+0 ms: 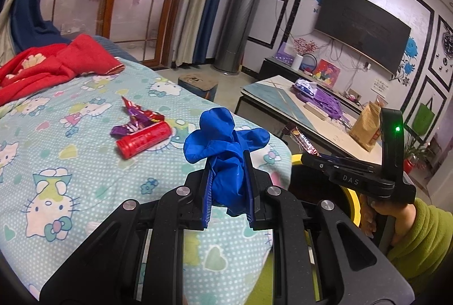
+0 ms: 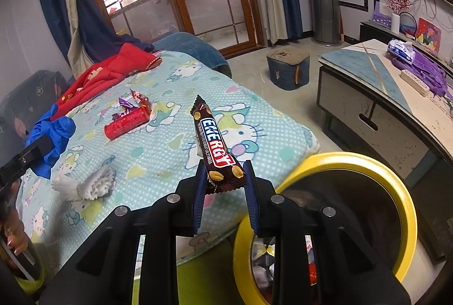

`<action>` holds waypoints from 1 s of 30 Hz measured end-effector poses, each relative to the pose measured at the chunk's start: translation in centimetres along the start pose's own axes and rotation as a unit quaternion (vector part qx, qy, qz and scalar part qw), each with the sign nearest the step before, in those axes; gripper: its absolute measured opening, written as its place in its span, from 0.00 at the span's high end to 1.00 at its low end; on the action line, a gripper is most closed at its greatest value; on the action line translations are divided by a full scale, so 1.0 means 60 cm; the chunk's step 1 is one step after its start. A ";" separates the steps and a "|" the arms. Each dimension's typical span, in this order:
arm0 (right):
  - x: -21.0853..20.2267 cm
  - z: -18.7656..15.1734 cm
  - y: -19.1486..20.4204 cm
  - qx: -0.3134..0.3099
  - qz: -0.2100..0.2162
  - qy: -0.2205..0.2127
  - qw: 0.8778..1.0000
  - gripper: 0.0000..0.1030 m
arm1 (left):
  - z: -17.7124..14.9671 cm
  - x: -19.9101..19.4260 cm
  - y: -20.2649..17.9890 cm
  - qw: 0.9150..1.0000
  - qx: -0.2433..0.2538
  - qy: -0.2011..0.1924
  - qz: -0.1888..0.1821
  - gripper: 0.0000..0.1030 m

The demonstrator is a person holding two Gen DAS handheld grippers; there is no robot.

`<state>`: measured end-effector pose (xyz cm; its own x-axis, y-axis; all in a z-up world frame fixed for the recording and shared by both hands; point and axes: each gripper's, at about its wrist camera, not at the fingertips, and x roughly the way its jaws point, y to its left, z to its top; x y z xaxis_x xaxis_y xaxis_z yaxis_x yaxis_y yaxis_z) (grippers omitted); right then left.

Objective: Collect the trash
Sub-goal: 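Carry the blue glove and ENERGY bar in both tools over the yellow bin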

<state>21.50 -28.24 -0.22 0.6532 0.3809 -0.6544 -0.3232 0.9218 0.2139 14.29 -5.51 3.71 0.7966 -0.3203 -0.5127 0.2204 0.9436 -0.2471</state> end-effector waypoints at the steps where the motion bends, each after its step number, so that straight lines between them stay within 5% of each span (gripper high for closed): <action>1: -0.004 -0.002 -0.002 0.001 -0.001 -0.001 1.000 0.76 | -0.001 0.001 -0.005 1.000 0.003 0.001 -0.002 0.88; 30: -0.062 -0.049 -0.126 0.069 -0.081 0.000 0.994 0.76 | -0.038 0.077 -0.157 0.991 0.109 0.049 -0.064 0.88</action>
<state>19.52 -36.84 -1.52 0.6887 0.2275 -0.6885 -0.1177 0.9720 0.2034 14.62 -16.03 1.80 0.6982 -0.4353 -0.5683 0.4408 0.8870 -0.1378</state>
